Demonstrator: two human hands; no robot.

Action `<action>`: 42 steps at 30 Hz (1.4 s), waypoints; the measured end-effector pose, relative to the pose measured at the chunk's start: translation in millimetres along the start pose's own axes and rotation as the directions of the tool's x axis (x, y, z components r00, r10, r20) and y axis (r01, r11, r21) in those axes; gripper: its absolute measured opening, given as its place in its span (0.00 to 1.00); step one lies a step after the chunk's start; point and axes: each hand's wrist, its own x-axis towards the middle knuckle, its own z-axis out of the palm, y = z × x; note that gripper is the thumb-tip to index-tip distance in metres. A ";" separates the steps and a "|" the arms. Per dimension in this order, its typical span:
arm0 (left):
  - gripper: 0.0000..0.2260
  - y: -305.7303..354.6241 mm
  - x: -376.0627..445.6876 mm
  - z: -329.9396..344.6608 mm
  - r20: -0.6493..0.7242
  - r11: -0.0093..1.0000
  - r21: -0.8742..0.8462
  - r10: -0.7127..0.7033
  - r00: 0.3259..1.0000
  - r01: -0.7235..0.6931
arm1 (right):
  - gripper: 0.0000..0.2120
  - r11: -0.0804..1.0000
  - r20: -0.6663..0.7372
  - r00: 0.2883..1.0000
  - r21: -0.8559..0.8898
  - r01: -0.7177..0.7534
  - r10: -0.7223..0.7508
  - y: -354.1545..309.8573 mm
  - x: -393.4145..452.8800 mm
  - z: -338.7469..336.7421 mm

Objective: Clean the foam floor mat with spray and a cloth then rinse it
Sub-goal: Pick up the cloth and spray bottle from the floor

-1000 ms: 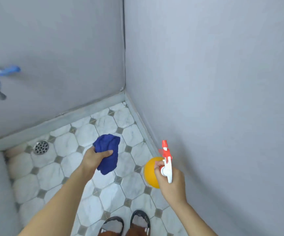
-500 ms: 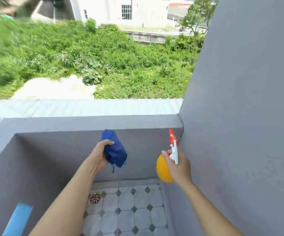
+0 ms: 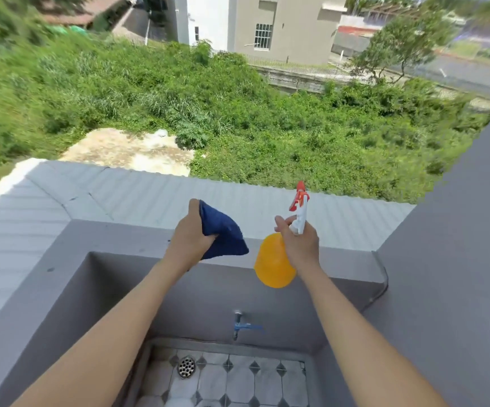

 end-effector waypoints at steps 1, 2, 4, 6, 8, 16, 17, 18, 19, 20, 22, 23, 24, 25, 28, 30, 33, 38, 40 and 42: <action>0.17 -5.2 7.7 -3.1 0.042 1.000 -0.010 -0.027 0.999 0.028 | 0.14 1.000 0.000 1.000 0.003 -0.010 0.010 -0.8 9.2 11.8; 0.19 -10.9 16.2 -6.1 0.077 0.999 -0.010 -0.045 0.996 0.045 | 0.14 1.000 0.001 1.000 0.005 -0.020 0.020 -1.1 17.8 22.8; 0.23 -23.3 31.7 -9.7 0.122 0.995 -0.056 -0.078 0.989 0.085 | 0.13 0.999 -0.005 0.999 0.006 -0.037 0.037 -0.9 32.2 40.4; 0.24 -35.1 42.4 -9.2 0.174 0.983 -0.138 -0.097 0.980 0.122 | 0.13 0.999 -0.026 0.999 -0.009 -0.032 0.032 -2.9 43.1 50.0; 0.19 -45.1 48.5 -3.2 0.222 0.974 -0.168 -0.114 0.968 0.153 | 0.14 0.999 -0.049 0.999 -0.037 -0.020 0.018 -4.1 50.1 53.6; 0.20 -53.0 55.0 32.0 0.437 0.509 -0.671 -0.318 0.842 0.540 | 0.11 0.995 -0.146 0.989 -0.098 0.003 -0.017 10.3 51.6 64.6; 0.22 -57.7 58.3 35.0 0.450 0.442 -0.697 -0.344 0.824 0.565 | 0.12 0.994 -0.149 0.988 -0.112 0.013 -0.030 10.5 51.9 64.3; 0.24 -64.5 61.6 36.8 0.453 0.458 -0.677 -0.359 0.816 0.577 | 0.12 0.992 -0.154 0.987 -0.124 0.019 -0.038 10.2 52.2 64.4; 0.25 -73.9 63.8 38.7 0.457 0.529 -0.621 -0.356 0.815 0.579 | 0.12 0.991 -0.159 0.986 -0.131 0.020 -0.041 10.8 51.7 65.0; 0.27 -84.7 65.2 39.6 0.460 0.628 -0.527 -0.356 0.813 0.573 | 0.11 0.992 -0.166 0.985 -0.127 0.024 -0.045 11.3 50.4 66.4; 0.31 -102.7 65.8 42.1 0.410 0.803 -0.306 -0.374 0.832 0.512 | 0.09 0.994 -0.194 0.979 -0.107 0.035 -0.056 11.9 47.7 69.1; 0.31 -110.4 65.5 43.8 0.356 0.864 -0.215 -0.366 0.860 0.456 | 0.08 0.994 -0.210 0.976 -0.101 0.042 -0.062 11.6 46.4 70.3; 0.28 -115.1 65.2 45.0 0.284 0.910 -0.133 -0.345 0.895 0.393 | 0.08 0.994 -0.222 0.973 -0.095 0.048 -0.068 11.3 45.8 71.4; 0.25 -119.6 64.8 47.1 0.200 0.937 -0.076 -0.322 0.925 0.342 | 0.08 0.994 -0.228 0.971 -0.093 0.049 -0.069 11.1 45.8 72.3; 0.24 -122.8 61.0 45.2 0.025 0.908 -0.019 -0.418 0.908 0.419 | 0.08 0.995 -0.233 0.971 -0.088 0.039 -0.059 11.1 44.9 73.7; 0.29 -132.8 59.1 45.5 -0.087 0.896 0.294 -0.323 0.942 0.334 | 0.08 0.995 -0.244 0.968 -0.086 0.040 -0.060 12.0 44.7 73.8; 0.23 -141.2 61.2 61.6 0.112 0.770 0.590 0.222 0.969 -0.245 | 0.07 0.997 -0.261 0.963 -0.068 0.047 -0.063 17.6 45.8 72.5; 0.40 -147.8 67.2 81.4 0.583 0.682 0.532 0.135 0.801 -0.502 | 0.09 0.994 -0.275 0.958 -0.093 0.057 -0.081 26.3 49.3 73.6; 0.42 -150.8 68.4 92.3 0.508 0.701 0.581 0.086 0.857 -0.415 | 0.09 0.992 -0.285 0.953 -0.103 0.072 -0.099 30.3 50.5 73.9; 0.41 -144.4 68.7 101.9 0.443 0.724 0.617 0.006 0.896 -0.310 | 0.08 0.991 -0.295 0.950 -0.108 0.073 -0.102 32.7 51.3 74.5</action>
